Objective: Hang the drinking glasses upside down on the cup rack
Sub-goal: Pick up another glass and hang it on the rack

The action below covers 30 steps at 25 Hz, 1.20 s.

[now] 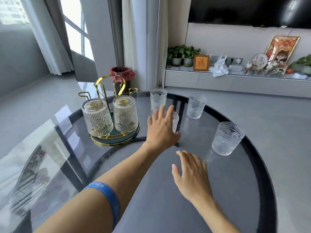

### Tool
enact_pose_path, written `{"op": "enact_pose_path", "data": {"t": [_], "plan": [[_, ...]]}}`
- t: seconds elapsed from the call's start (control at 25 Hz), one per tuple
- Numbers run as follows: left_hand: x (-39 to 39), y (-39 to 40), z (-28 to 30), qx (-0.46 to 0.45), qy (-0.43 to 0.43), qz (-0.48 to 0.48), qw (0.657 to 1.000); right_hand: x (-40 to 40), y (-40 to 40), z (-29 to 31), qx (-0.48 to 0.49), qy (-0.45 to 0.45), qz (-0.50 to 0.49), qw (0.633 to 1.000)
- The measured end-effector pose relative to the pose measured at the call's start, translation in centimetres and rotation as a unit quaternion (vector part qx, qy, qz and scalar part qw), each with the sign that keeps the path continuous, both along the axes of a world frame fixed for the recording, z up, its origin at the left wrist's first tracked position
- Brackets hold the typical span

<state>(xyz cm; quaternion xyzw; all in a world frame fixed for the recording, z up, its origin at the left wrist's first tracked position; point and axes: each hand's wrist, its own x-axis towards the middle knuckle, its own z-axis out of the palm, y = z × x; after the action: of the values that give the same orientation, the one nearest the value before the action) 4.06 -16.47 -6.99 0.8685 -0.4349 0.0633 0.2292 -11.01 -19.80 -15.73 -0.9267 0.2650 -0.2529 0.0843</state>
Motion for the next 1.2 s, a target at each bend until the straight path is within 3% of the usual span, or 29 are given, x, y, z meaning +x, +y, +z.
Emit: {"op": "enact_pose_path", "data": {"t": [0.12,0.28,0.36,0.44,0.52,0.56,0.64,0.68,0.76,0.84,1.0,1.12,1.2], "plan": [[1.2,-1.3,-0.7,0.035,0.061,0.069,0.995,-0.1,-0.4,-0.3,0.0,-0.013,-0.002,1.0],[1.8,-1.3,-0.7,-0.022,0.105,0.071,0.992,-0.1,-0.4,-0.1,0.04,-0.011,0.003,0.999],[1.0,-0.7,-0.6,-0.048,0.118,0.059,0.99,-0.3,-0.6,0.5,0.13,-0.043,0.002,0.991],[0.1,0.3,-0.5,-0.09,0.141,0.038,0.985,-0.5,-0.9,1.3,0.296,-0.132,-0.012,0.946],[-1.1,1.7,0.2,-0.146,0.184,0.011,0.972,-0.5,-1.2,3.1,0.493,-0.222,-0.029,0.841],[-1.6,2.3,0.8,-0.169,0.2,-0.001,0.965,-0.3,-1.2,4.4,0.594,-0.271,-0.022,0.757],[-2.7,3.1,2.6,-0.199,0.217,-0.026,0.955,0.3,-1.3,6.6,0.764,-0.336,0.044,0.549],[-2.9,3.6,3.6,-0.209,0.219,-0.04,0.952,0.8,-0.9,7.8,0.804,-0.345,0.078,0.478],[-3.1,4.6,5.7,-0.22,0.207,-0.07,0.951,2.2,0.0,10.0,0.826,-0.359,0.111,0.419],[-2.5,5.9,7.6,-0.213,0.185,-0.088,0.955,3.6,0.8,12.0,0.823,-0.381,0.116,0.406],[1.6,9.1,10.4,-0.159,0.216,-0.125,0.955,6.2,1.1,15.0,0.799,-0.398,0.114,0.437],[7.5,10.7,12.3,-0.056,0.09,-0.043,0.993,8.0,0.4,17.0,0.765,-0.41,0.088,0.488],[11.7,11.6,13.0,0.031,-0.016,0.017,0.999,9.3,-0.2,18.4,0.734,-0.407,0.068,0.539]]}}
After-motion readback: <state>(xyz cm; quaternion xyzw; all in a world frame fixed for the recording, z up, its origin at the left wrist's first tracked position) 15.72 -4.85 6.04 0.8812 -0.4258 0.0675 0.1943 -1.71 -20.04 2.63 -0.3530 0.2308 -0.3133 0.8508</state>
